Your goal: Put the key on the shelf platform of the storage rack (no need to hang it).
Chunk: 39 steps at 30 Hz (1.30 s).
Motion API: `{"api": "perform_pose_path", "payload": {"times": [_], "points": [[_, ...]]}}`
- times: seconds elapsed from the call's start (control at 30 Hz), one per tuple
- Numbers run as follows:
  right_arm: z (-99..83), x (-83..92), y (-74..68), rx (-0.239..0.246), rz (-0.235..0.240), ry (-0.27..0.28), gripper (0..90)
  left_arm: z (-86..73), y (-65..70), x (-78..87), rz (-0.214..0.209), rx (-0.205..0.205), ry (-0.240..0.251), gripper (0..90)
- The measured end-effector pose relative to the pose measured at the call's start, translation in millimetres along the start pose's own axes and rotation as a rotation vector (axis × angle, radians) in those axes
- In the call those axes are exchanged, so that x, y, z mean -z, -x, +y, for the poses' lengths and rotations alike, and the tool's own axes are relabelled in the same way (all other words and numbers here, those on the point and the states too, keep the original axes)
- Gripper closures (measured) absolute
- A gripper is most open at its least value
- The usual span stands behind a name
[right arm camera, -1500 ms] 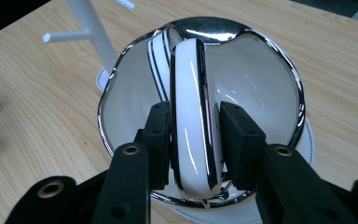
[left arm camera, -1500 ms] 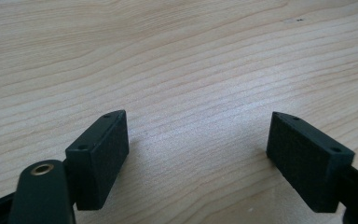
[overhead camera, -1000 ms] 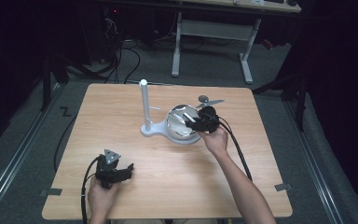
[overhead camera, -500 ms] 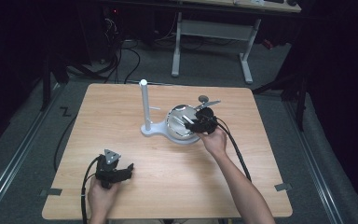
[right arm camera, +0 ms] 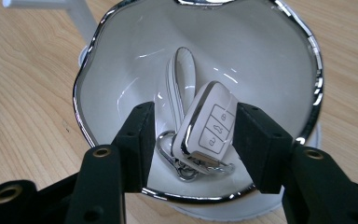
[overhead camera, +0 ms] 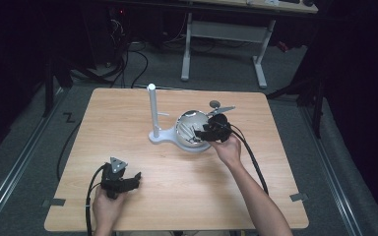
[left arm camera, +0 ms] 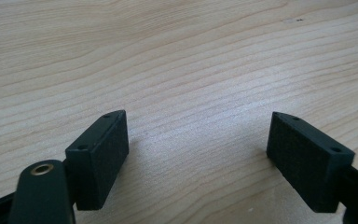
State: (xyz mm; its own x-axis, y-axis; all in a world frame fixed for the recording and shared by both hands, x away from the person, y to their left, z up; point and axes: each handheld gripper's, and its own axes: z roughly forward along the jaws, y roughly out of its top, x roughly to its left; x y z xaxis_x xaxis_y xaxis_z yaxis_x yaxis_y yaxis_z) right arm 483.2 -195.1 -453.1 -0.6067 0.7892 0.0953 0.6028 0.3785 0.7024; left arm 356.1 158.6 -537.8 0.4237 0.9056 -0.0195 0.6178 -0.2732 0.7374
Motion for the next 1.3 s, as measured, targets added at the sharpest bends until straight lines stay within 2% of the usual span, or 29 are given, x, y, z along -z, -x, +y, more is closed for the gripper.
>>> {"api": "perform_pose_path", "payload": {"times": [0.17, 0.23, 0.83, 0.97, 1.07, 1.3], "points": [[-2.3, 10.7, 3.1, -0.008, -0.005, 0.03, 49.3, 0.0, 0.1, -0.1, 0.001, 0.0, 0.001, 21.0], [-7.2, 17.2, 7.0, -0.031, -0.01, 0.052, 50.1, 0.0, 0.1, -0.1, 0.001, 0.0, 0.001, 21.0], [-14.7, 42.0, 14.6, -0.044, 0.002, 0.085, 50.8, 0.0, 0.0, 0.0, 0.0, 0.0, 0.0, 21.0], [-22.5, 49.4, 19.1, -0.071, -0.006, 0.105, 51.7, 0.0, 0.0, 0.0, 0.0, 0.0, 0.0, 21.0], [-24.6, 51.8, 21.6, -0.071, -0.012, 0.096, 51.7, 0.0, 0.1, 0.0, 0.0, 0.0, 0.0, 21.0], [-27.6, 64.1, 24.1, -0.079, -0.017, 0.114, 51.8, 0.0, 0.1, 0.0, 0.0, 0.0, 0.0, 21.0]]}}
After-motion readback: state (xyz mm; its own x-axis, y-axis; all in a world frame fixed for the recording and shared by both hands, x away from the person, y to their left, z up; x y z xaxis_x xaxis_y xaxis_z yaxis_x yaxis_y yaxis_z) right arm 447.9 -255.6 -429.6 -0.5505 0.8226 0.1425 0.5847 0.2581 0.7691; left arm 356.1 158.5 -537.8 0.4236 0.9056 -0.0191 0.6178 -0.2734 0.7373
